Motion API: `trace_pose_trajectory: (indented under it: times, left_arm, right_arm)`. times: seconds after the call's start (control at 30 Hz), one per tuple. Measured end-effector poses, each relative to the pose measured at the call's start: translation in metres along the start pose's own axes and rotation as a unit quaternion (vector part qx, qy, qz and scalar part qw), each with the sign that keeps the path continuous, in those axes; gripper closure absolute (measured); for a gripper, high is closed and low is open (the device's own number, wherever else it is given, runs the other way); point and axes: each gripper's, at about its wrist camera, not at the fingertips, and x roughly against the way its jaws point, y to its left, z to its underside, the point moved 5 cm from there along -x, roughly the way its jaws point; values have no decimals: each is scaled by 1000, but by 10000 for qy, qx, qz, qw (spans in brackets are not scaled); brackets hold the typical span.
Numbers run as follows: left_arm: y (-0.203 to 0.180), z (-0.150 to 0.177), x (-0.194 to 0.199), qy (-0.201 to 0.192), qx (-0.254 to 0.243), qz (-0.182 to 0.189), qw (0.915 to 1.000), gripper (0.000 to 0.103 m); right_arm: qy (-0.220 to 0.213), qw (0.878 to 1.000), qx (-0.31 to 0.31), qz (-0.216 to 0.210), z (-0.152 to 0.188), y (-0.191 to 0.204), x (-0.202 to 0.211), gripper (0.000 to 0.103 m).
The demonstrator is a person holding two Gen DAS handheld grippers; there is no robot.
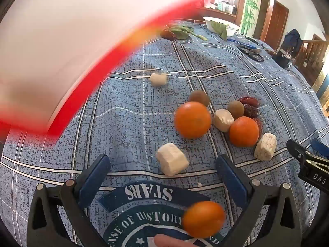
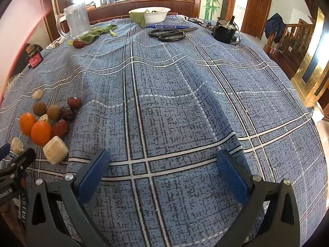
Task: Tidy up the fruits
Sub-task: 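Move both tools toward the pile of fruits on the tablecloth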
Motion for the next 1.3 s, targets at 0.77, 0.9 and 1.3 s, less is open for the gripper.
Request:
trace_pose_trajectory:
  times: [0.77, 0.9, 1.3]
  left_arm:
    - [0, 0, 0, 5, -1, -3, 10000, 1]
    - [0, 0, 0, 5, -1, -3, 10000, 1]
    - [-2, 10, 22, -30, -99, -144, 9998, 4]
  right_arm:
    - [7, 10000, -3, -6, 0, 0, 0, 0]
    - [7, 10000, -2, -6, 0, 0, 0, 0]
    - [282, 9986, 119, -440, -7, 11, 6, 0]
